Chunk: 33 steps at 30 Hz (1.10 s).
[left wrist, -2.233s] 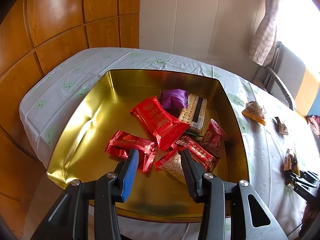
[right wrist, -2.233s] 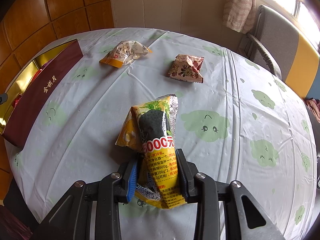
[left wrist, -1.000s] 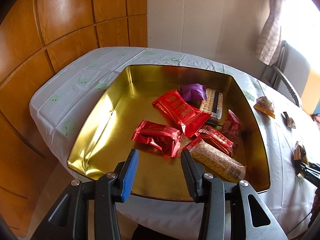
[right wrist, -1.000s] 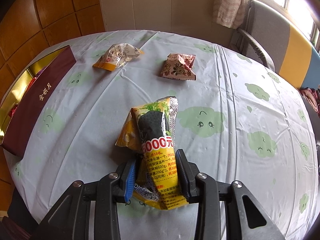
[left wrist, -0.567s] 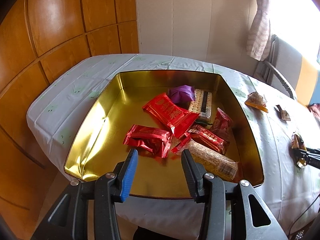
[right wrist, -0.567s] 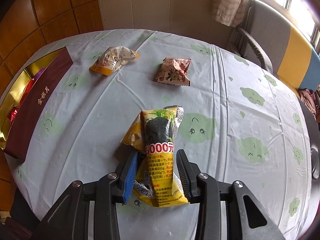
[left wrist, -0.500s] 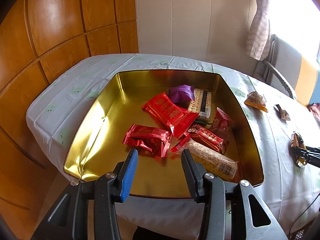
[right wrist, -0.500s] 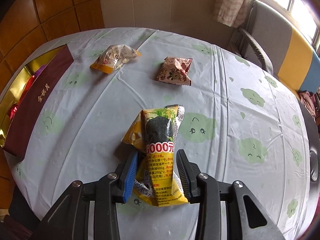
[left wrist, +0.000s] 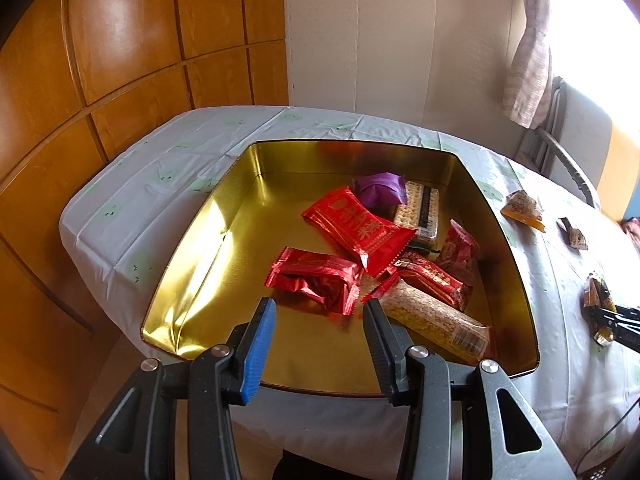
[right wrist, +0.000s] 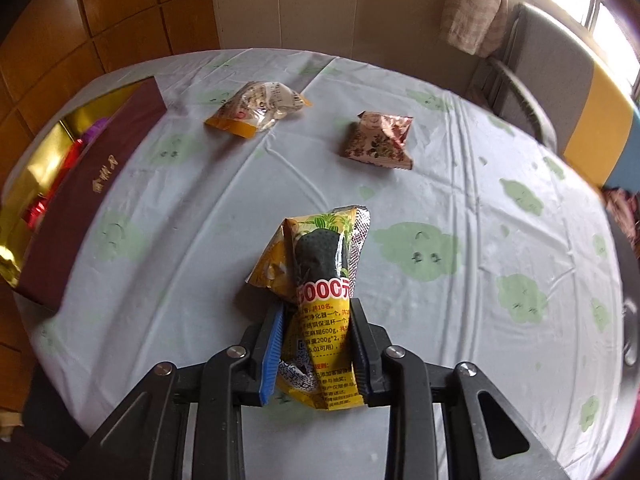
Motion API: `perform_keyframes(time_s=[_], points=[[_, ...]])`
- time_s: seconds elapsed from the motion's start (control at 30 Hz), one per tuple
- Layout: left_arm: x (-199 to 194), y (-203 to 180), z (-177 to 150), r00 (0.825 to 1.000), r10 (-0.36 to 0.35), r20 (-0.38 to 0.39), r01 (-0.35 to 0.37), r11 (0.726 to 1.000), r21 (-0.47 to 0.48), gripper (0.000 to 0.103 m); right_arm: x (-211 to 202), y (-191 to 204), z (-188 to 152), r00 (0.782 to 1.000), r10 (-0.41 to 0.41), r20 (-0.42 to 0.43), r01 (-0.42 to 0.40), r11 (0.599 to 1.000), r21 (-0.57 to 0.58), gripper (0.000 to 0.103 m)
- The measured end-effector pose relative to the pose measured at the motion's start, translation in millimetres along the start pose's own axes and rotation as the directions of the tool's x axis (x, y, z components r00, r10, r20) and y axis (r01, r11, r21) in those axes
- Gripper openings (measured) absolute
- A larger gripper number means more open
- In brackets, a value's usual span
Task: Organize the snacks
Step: 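Carry the yellow snack bag toward the gold box with the right gripper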
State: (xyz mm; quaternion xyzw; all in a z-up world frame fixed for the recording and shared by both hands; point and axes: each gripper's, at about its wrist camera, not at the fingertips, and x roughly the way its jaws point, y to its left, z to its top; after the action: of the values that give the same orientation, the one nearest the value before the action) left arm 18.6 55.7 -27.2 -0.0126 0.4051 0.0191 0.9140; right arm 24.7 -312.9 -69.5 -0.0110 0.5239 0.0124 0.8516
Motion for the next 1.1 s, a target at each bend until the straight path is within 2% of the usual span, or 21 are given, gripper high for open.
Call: perform_keyframes(time_s=[0.07, 0.23, 0.6, 0.87, 1.1], points=[[-1, 3, 0, 1.0, 0.002, 0.001, -0.002, 1.0, -0.005, 0.046, -3, 3, 3, 0.997, 0.078, -0.003, -0.078, 0.997, 0.028, 0.03], [-3, 9, -2, 1.0, 0.008, 0.001, -0.008, 1.0, -0.017, 0.046, -11, 28, 10, 0.985, 0.173, 0.011, -0.173, 0.985, 0.018, 0.029], [-2, 17, -3, 1.0, 0.014, 0.0, -0.014, 0.999, -0.04, 0.046, -42, 95, 32, 0.955, 0.292, 0.044, -0.285, 0.95, -0.131, 0.029], [-1, 24, -2, 1.0, 0.022, -0.003, -0.022, 0.998, -0.058, 0.046, -57, 155, 47, 0.92, 0.392, 0.027, -0.368, 0.884, -0.29, 0.029], [-1, 43, 2, 0.998, 0.061, 0.005, -0.06, 0.992, -0.109, 0.046, -51, 212, 58, 0.89, 0.456, -0.015, -0.426, 0.819, -0.383, 0.029]])
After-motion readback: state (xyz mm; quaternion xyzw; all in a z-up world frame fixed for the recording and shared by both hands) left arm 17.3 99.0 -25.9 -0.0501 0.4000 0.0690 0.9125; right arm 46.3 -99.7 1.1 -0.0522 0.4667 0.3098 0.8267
